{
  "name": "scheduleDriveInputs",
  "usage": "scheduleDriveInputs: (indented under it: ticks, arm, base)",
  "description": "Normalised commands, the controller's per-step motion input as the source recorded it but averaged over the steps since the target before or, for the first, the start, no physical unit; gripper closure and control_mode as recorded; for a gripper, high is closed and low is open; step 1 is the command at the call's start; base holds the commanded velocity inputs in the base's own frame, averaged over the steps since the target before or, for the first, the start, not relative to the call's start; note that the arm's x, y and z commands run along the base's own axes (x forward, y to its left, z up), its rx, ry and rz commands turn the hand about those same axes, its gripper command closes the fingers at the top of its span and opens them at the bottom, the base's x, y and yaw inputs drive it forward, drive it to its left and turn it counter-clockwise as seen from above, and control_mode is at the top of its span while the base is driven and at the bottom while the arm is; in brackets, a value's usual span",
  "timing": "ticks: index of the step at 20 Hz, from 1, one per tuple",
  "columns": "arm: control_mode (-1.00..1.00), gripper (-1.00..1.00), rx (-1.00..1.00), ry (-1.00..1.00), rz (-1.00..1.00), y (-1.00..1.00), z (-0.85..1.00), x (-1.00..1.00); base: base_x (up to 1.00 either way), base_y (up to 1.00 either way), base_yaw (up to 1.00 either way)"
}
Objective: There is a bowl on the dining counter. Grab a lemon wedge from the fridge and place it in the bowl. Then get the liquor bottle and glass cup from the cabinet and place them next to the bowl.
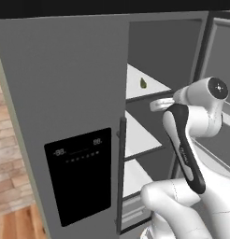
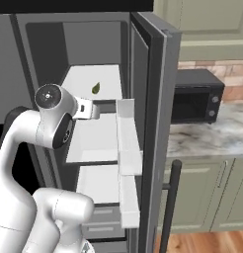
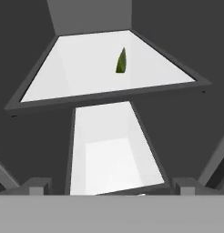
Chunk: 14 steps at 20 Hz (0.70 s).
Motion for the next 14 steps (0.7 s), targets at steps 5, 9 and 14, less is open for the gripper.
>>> scheduleDriveInputs:
  ticks: [5, 9, 14]
  arm:
    - [1.00, -1.00, 0.00, 0.00, 0.00, 0.00, 0.00, 0.00]
    - [1.00, -1.00, 0.00, 0.00, 0.00, 0.00, 0.00, 0.00]
    - [-1.00, -1.00, 0.00, -0.09, -0.06, 0.02, 0.07, 0.11]
  base:
    - [0.60, 0.20, 0.00]
    - [0.56, 0.10, 0.00]
    - [0.19, 0.01, -0.03]
